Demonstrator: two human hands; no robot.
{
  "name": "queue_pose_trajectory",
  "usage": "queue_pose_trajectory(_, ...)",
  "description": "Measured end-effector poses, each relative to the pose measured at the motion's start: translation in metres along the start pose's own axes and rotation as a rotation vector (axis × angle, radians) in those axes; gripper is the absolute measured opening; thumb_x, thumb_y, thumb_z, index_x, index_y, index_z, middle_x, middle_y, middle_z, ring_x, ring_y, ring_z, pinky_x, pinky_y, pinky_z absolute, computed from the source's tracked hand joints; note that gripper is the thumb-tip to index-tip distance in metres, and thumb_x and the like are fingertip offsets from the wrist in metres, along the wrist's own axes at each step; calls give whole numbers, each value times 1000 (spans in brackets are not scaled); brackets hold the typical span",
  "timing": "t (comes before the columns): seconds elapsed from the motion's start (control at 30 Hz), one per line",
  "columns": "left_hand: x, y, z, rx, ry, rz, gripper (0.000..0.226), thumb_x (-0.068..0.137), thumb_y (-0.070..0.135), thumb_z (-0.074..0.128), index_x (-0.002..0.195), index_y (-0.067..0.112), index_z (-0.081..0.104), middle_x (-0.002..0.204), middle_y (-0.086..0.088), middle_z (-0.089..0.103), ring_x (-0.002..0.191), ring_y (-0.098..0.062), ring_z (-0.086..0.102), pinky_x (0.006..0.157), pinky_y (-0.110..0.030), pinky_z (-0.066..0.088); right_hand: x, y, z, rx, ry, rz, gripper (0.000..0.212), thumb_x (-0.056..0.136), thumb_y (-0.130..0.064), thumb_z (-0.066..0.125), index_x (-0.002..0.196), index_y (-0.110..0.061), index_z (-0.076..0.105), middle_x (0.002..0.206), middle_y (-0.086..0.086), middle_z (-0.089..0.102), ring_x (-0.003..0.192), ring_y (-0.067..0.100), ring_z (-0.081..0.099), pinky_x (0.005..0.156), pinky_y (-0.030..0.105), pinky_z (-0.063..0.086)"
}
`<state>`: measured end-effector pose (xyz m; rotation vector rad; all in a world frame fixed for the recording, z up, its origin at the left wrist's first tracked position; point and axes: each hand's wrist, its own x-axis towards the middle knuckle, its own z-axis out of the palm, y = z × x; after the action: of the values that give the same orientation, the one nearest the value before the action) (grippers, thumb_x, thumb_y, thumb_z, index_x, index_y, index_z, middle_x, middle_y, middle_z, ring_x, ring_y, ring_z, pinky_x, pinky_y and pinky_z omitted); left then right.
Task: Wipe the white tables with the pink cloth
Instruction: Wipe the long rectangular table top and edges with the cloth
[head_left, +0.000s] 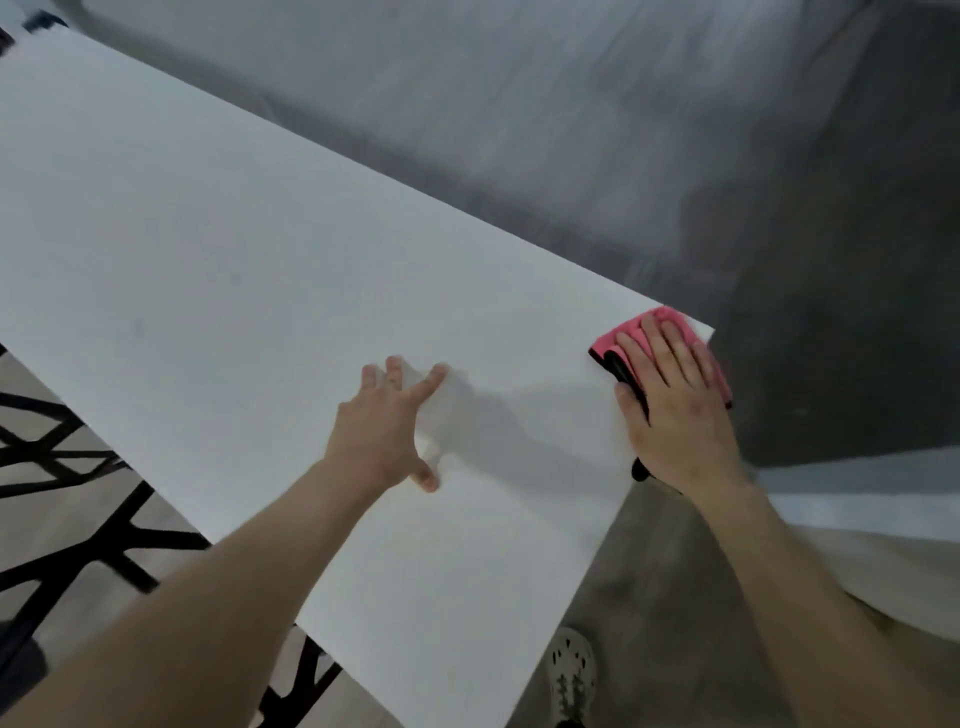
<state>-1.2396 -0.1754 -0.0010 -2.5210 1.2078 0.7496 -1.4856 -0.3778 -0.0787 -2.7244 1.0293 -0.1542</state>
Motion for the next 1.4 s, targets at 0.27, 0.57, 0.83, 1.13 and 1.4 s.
queue_pose_trajectory(0.27,2,-1,1,-10,21,7,155,56,52,104,170,52,0,180,-12,4,166,-37,5,117,-58,47,111,-90,21,0,7,-83,57,109,-38,44,164,-19,45,176,13,28,167,31,15,135,52,7)
queue_pose_trajectory(0.57,2,-2,4,-37,36,-3,157,52,51,105,170,54,1,178,-10,7,162,-34,12,116,-58,48,131,-107,32,11,-41,-175,59,113,-44,36,169,-26,33,180,3,18,168,23,6,135,46,2)
queue_pose_trajectory(0.83,3,0,3,-55,26,1,158,47,47,108,171,51,10,171,-11,18,155,-36,22,112,-61,49,-41,-65,25,145,178,328,56,115,-34,47,167,-14,38,179,10,19,168,27,7,135,53,13)
queue_pose_trajectory(1.13,-6,31,-4,101,-27,120,165,58,43,108,170,45,-13,177,-1,-32,168,-35,-15,119,-71,41,-77,-93,40,509,237,422,54,116,-27,46,168,-13,36,181,10,-4,168,29,-3,135,51,19)
queue_pose_trajectory(1.4,-7,108,16,343,-38,330,179,49,62,104,156,54,-39,175,-9,-35,164,-52,-14,110,-67,49,-6,-46,17,790,356,794,72,112,-30,56,172,-22,16,166,6,46,142,29,55,113,42,51)
